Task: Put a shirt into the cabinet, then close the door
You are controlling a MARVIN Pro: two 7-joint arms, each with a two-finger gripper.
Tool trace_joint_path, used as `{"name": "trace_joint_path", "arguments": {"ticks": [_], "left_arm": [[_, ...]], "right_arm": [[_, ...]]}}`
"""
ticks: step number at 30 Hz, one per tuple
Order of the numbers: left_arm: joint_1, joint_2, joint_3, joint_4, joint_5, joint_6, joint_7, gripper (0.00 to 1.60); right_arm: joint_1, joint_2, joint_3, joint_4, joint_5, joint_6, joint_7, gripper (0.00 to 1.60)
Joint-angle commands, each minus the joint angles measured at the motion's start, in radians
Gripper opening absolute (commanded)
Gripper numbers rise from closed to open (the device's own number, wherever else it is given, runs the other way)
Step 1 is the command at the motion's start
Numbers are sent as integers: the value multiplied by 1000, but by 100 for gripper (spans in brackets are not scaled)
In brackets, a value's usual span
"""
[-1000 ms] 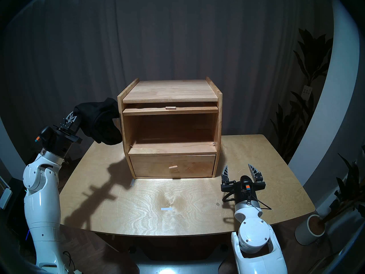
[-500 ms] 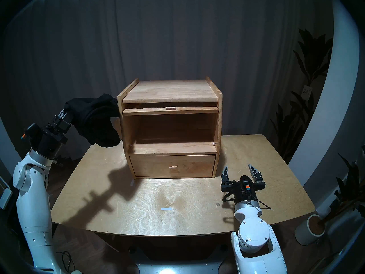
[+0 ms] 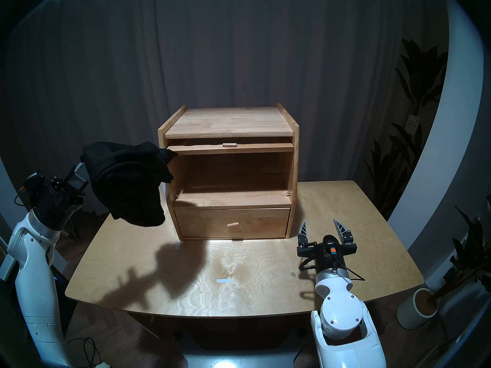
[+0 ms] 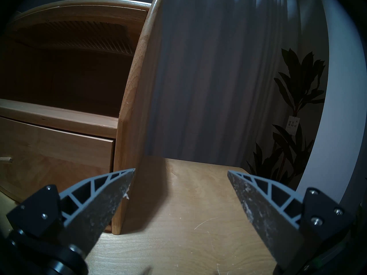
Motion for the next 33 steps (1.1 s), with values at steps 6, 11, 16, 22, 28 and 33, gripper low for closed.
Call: {"name": "trace_joint_path", "arguments": {"ticks": [6, 11, 16, 22, 28, 33], "left_arm": [[75, 7, 30, -182, -218, 213, -46, 0], [62, -13, 52, -243, -301, 299, 37, 0], [12, -96, 128, -281, -227, 271, 142, 0], [0, -150, 247, -277, -114, 195, 260, 0], [-20, -224, 350, -263, 0, 103, 385, 0], [-61, -265, 437, -223, 89, 19, 492, 0]], "right_arm": [[1, 0, 1, -36, -1, -9, -3, 160], [-6, 0, 1, -47, -1, -9, -3, 160], [-9, 0, 1, -50, -1, -8, -3, 160], [-7, 0, 1, -46, -1, -7, -3, 160], [-8, 0, 1, -46, -1, -7, -3, 160], [-9, 0, 1, -48, -1, -7, -3, 160]]}}
